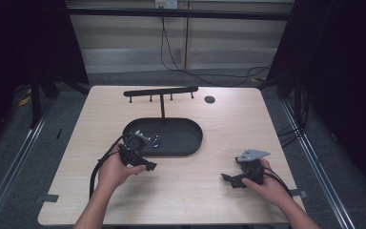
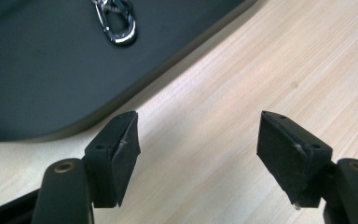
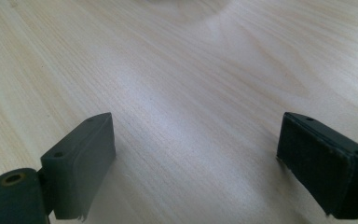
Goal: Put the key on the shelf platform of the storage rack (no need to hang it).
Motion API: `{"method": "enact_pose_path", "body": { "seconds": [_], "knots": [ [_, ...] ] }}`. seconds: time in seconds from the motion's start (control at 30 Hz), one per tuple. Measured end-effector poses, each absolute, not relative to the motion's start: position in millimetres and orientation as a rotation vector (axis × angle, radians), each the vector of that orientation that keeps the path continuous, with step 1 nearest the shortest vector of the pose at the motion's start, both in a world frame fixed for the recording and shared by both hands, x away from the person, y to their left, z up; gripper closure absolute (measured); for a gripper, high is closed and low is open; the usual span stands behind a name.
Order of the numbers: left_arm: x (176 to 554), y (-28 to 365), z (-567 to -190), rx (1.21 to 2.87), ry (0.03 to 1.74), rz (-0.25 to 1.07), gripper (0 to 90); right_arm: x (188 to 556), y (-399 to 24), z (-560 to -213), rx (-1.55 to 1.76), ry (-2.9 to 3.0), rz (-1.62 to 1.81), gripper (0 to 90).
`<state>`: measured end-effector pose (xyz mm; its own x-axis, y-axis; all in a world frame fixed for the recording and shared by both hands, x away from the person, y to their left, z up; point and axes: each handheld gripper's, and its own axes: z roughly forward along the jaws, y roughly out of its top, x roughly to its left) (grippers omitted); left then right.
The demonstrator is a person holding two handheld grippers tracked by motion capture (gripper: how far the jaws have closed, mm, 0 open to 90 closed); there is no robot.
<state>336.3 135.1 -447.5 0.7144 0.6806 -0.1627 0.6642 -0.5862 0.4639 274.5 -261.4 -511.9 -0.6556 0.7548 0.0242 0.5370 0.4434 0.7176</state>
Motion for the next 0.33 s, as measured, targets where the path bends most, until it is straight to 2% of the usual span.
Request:
{"method": "enact_pose_path", "body": {
  "seconds": [0.33],
  "knots": [
    [331.4,137.3,-454.4,2.43,1.026,0.031,29.5,274.4,-261.4,-511.9,1.11,2.399,1.031,10.6]
  ]
}}
